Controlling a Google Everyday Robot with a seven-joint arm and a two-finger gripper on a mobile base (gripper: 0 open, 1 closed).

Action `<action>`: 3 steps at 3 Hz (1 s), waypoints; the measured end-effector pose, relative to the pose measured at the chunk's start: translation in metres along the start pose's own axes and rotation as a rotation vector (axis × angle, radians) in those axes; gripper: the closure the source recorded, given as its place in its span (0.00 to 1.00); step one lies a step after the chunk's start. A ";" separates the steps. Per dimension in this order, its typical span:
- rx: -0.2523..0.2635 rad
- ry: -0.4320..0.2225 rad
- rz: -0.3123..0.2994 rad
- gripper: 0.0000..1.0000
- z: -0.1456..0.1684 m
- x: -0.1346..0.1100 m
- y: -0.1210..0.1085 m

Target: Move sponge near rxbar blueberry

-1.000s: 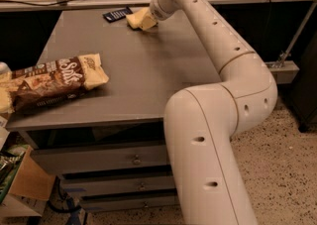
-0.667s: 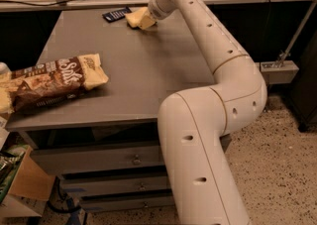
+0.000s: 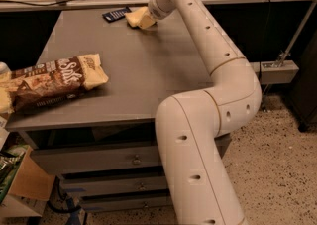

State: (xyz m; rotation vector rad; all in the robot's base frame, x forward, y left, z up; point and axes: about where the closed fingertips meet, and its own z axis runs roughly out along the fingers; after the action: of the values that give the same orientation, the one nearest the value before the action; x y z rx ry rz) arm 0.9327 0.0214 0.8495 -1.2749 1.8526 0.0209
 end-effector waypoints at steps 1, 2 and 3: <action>-0.002 0.000 0.007 0.59 -0.002 0.000 0.000; -0.007 0.000 0.007 0.36 -0.006 0.001 -0.001; -0.016 -0.002 0.007 0.12 -0.009 0.001 0.000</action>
Offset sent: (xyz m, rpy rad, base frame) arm 0.0396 -0.0179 0.0353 0.0078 0.0054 0.0019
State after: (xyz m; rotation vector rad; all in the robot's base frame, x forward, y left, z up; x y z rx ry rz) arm 0.9268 0.0166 0.8542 -1.2791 1.8590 0.0406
